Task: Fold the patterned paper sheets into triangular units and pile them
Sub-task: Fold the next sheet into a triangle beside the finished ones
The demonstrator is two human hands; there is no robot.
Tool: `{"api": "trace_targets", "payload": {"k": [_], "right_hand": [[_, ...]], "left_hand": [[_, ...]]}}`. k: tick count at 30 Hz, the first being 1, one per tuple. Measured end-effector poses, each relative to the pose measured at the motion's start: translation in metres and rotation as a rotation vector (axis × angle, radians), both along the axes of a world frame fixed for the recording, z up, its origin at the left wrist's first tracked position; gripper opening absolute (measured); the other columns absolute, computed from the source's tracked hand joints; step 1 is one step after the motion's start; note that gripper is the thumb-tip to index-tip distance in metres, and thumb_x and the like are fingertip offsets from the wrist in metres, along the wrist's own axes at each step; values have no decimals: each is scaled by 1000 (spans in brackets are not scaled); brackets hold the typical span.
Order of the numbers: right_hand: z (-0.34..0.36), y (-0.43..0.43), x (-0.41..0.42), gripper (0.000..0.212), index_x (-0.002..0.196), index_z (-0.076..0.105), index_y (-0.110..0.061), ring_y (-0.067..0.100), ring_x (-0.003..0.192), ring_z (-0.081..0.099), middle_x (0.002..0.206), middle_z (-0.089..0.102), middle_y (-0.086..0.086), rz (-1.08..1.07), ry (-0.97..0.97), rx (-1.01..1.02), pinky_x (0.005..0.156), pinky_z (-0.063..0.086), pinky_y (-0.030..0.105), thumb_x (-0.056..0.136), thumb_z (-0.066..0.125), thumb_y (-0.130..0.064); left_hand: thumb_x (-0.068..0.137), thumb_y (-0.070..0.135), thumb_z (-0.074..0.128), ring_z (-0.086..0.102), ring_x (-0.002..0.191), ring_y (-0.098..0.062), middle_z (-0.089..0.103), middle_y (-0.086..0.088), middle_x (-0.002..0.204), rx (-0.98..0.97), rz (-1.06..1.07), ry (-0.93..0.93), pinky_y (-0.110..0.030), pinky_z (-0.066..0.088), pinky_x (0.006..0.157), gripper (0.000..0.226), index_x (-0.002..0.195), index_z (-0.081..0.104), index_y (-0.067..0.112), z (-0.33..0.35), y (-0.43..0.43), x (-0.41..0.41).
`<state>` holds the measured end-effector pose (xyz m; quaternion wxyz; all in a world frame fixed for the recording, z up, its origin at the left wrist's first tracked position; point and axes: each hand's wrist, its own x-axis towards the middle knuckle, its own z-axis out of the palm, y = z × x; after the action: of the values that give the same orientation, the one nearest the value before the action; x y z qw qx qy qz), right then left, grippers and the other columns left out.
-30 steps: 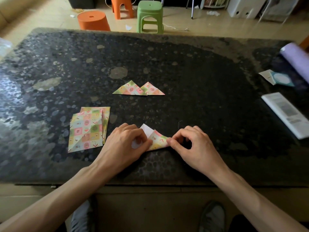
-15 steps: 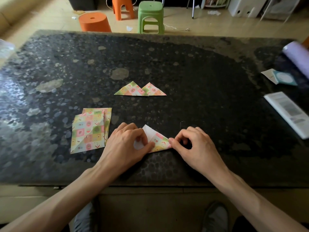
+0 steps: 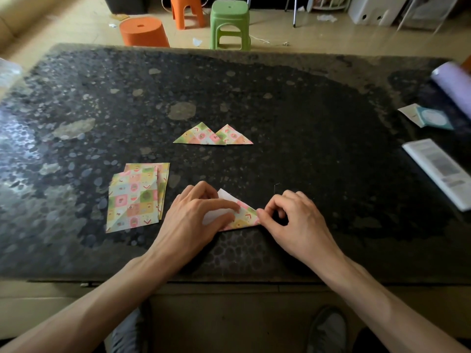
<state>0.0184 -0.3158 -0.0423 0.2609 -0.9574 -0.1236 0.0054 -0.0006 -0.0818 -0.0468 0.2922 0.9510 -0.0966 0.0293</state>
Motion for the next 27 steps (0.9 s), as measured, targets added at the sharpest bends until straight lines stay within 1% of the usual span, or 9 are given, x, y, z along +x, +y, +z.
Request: {"api": "trace_targets", "payload": {"k": [3, 5, 12, 18, 21, 23, 27], "right_hand": [[0, 1, 0, 27, 75, 57, -32, 6, 81, 46, 75, 47, -15, -6, -6, -4, 71, 33, 21, 93, 66, -50], [-1, 2, -1, 27, 75, 57, -33, 6, 80, 46, 75, 47, -15, -8, -10, -4, 71, 34, 23, 93, 66, -50], [-4, 2, -1, 27, 73, 58, -33, 4, 78, 44, 72, 44, -17, -26, -40, 13, 70, 33, 21, 91, 66, -51], [-4, 3, -1, 26, 74, 57, -33, 4, 78, 44, 72, 44, -17, -31, -48, -12, 69, 33, 21, 90, 66, -51], [-3, 3, -1, 26, 75, 55, -33, 4, 77, 44, 72, 43, -18, -32, -44, -10, 69, 31, 14, 90, 69, -48], [-3, 3, -1, 26, 75, 55, -33, 4, 77, 44, 72, 43, -19, -32, -47, -8, 69, 29, 12, 90, 70, -47], [-4, 3, -1, 25, 75, 56, -33, 4, 77, 45, 72, 44, -18, -34, -43, -4, 69, 32, 15, 91, 70, -46]], "left_hand": [[91, 49, 67, 47, 99, -5, 48, 20, 104, 3, -1, -26, -27, 43, 87, 22, 111, 73, 54, -1, 0, -1], [91, 48, 69, 47, 98, -5, 48, 20, 104, 0, -1, -39, -28, 44, 86, 22, 112, 74, 53, -1, 1, -1], [89, 46, 71, 48, 99, -5, 49, 19, 104, -8, -9, -54, -27, 45, 86, 24, 113, 73, 52, 1, 0, -2], [89, 46, 72, 48, 99, -5, 49, 19, 104, -7, -6, -53, -25, 43, 85, 24, 112, 73, 53, 1, 1, -1], [89, 46, 72, 47, 99, -4, 49, 19, 104, -2, -7, -55, -21, 40, 83, 24, 112, 73, 53, 1, 1, -1], [88, 47, 72, 47, 99, -3, 50, 19, 104, 0, -9, -54, -19, 39, 82, 24, 112, 73, 53, 1, 1, -1], [88, 47, 72, 47, 100, -3, 50, 20, 104, -1, -6, -57, -22, 41, 82, 25, 112, 74, 52, 0, 1, -1]]}}
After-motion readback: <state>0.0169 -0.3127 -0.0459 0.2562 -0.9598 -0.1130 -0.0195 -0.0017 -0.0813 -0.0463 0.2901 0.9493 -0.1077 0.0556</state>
